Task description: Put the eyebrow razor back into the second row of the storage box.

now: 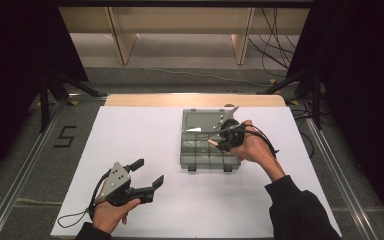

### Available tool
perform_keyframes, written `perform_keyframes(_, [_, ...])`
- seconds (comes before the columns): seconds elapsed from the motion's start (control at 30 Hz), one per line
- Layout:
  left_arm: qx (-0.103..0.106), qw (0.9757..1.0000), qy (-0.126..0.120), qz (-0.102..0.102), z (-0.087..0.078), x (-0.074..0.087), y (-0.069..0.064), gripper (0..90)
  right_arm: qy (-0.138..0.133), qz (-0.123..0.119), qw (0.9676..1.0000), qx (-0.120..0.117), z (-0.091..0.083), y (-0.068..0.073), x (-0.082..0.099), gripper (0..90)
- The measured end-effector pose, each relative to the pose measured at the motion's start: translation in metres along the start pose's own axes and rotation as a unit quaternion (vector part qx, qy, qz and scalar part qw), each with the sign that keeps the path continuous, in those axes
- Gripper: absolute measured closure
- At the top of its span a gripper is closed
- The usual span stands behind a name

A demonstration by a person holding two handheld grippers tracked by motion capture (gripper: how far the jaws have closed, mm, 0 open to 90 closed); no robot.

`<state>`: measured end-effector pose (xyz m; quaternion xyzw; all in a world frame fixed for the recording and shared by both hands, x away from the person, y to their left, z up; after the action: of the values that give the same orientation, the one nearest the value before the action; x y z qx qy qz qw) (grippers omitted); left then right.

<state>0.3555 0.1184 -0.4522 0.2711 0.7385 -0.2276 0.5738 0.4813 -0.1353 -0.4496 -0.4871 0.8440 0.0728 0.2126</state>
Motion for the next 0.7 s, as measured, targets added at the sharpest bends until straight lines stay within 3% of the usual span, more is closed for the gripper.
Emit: perform_keyframes(0.7, [-0.002,1.0000,0.001,-0.004,-0.001,0.000,0.000,16.0,0.028,-0.016,0.9994,-0.011,0.017,0.002,0.003,82.7])
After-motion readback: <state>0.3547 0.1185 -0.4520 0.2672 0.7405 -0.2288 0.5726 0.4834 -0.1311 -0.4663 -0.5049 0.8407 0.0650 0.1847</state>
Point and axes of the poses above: each handheld gripper's, and its own axes: z roughly forward along the jaws, x roughly out of its underside, y roughly to its left, the point moved 7 cm from there along z, roughly forward along the jaws, and after that the axes turned 2 degrees about y, right-handed, at the moved point
